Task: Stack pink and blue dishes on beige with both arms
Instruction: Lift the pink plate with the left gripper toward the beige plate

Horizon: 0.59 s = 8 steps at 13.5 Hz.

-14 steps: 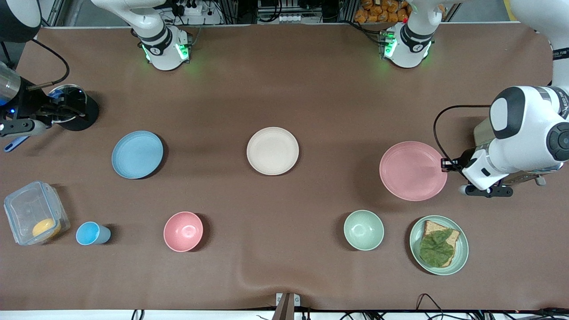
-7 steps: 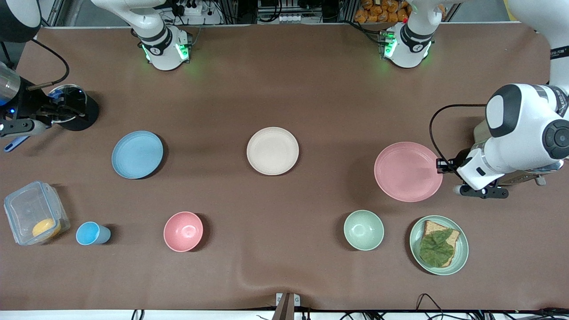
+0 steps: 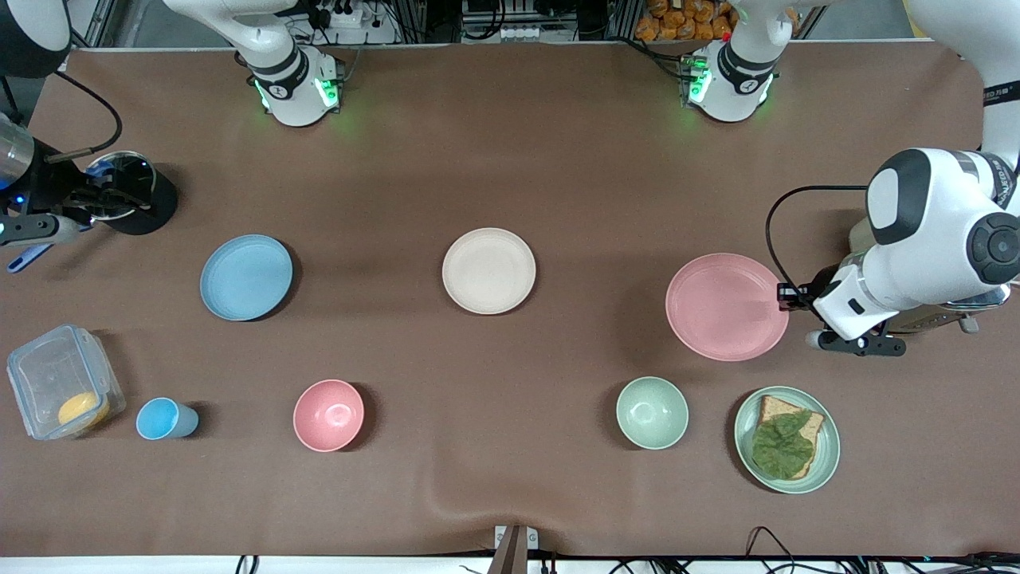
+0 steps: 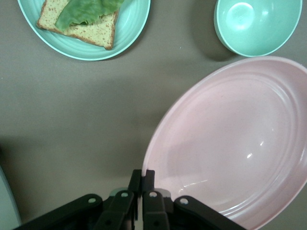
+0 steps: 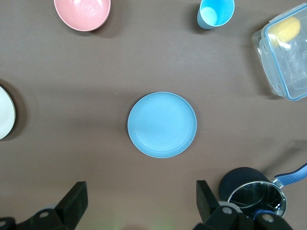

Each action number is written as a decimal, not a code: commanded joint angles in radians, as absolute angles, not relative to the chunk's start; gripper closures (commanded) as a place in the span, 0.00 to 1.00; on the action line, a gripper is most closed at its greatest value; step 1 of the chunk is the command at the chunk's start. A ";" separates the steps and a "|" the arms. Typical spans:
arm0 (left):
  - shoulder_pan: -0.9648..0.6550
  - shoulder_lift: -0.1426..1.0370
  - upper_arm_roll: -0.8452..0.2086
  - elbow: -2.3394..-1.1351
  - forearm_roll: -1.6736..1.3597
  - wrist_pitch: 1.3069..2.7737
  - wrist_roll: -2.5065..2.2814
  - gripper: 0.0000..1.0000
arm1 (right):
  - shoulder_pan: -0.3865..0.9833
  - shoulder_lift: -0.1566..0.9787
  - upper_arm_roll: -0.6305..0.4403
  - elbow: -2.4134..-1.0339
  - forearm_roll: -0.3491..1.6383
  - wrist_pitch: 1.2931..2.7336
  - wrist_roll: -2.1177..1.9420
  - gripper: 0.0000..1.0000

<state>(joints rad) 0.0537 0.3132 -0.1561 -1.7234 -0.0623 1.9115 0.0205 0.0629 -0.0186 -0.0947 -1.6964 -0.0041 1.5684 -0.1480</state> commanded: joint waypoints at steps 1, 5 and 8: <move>0.058 0.299 -0.163 -1.713 -0.087 1.885 0.031 1.00 | 0.061 -0.020 -0.097 -1.692 -0.003 1.560 -0.146 0.00; 0.058 0.301 -0.179 -1.704 -0.089 1.885 0.032 1.00 | 0.061 -0.020 -0.097 -1.692 -0.003 1.559 -0.146 0.00; 0.052 0.314 -0.218 -1.698 -0.092 1.885 0.028 1.00 | 0.061 -0.020 -0.097 -1.692 -0.003 1.560 -0.146 0.00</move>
<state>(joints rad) 0.0524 0.3132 -0.1936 -1.7134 -0.0624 1.9105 0.0205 0.0629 -0.0186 -0.0954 -1.6964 -0.0041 1.5681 -0.1480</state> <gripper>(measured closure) 0.952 0.000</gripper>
